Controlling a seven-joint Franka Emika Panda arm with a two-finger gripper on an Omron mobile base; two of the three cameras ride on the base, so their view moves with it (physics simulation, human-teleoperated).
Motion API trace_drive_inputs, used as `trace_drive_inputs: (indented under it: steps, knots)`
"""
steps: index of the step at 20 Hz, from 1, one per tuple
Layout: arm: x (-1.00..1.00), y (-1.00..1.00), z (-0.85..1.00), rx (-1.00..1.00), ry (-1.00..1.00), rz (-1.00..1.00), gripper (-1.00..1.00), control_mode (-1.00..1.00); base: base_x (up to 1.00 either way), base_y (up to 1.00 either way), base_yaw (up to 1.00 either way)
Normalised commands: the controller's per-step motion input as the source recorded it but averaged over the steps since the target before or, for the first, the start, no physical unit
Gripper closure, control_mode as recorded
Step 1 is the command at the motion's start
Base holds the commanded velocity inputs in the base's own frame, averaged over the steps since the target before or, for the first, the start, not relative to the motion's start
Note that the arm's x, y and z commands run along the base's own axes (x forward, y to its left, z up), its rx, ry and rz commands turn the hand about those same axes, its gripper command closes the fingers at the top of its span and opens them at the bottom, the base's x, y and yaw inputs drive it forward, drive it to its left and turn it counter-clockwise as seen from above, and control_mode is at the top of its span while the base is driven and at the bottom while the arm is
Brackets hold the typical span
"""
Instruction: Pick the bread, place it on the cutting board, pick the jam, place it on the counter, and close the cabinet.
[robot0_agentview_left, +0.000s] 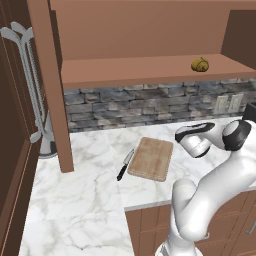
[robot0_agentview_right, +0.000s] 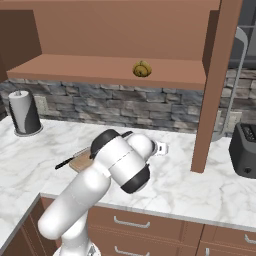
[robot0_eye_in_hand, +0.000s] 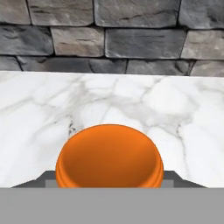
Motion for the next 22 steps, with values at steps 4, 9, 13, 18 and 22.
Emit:
trace_drive_inputs:
  steps: [4, 9, 13, 18, 22]
  knots:
    - [0.0, 0.0, -0.12, 0.0, 0.0, 0.0, 1.0, -1.0, 0.0, 0.0, 0.0]
    - [0.0, 0.0, -0.07, 0.0, 0.0, 0.0, -1.0, -1.0, 0.0, 0.0, 0.0]
    - [0.0, 0.0, -0.01, 0.0, 0.0, 0.0, -1.0, -1.0, 0.0, 0.0, 0.0]
    - [-0.03, -0.08, 0.0, 0.0, 0.0, 0.0, -1.0, -1.0, 0.0, 0.0, 0.0]
    - [-0.04, -0.16, 0.0, 0.0, 0.0, 0.0, -1.0, -1.0, 0.0, 0.0, 0.0]
